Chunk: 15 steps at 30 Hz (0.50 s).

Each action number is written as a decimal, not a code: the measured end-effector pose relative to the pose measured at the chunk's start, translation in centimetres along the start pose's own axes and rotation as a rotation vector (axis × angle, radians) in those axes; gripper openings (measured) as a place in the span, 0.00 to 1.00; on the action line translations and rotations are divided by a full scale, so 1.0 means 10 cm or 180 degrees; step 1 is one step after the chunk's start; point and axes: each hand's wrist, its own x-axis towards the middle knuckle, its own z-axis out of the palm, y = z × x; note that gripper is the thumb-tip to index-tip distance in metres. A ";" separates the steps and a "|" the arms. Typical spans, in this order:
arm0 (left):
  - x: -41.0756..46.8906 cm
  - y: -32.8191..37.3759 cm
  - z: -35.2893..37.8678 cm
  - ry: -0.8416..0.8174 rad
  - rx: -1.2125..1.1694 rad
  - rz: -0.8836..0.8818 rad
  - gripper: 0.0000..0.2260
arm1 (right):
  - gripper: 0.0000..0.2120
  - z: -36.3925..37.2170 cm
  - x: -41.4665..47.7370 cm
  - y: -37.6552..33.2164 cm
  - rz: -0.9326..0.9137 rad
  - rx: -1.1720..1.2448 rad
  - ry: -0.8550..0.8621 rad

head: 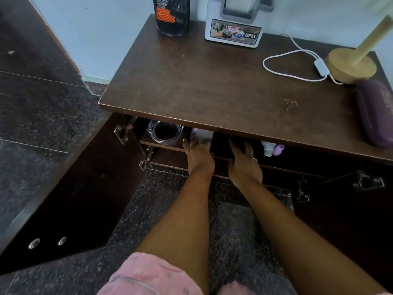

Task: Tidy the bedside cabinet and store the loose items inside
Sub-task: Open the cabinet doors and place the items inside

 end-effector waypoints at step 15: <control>-0.04 0.01 -0.08 -0.0247 0.0301 0.0133 0.26 | 0.29 0.09 0.01 -0.15 -0.0373 -0.0224 -0.0370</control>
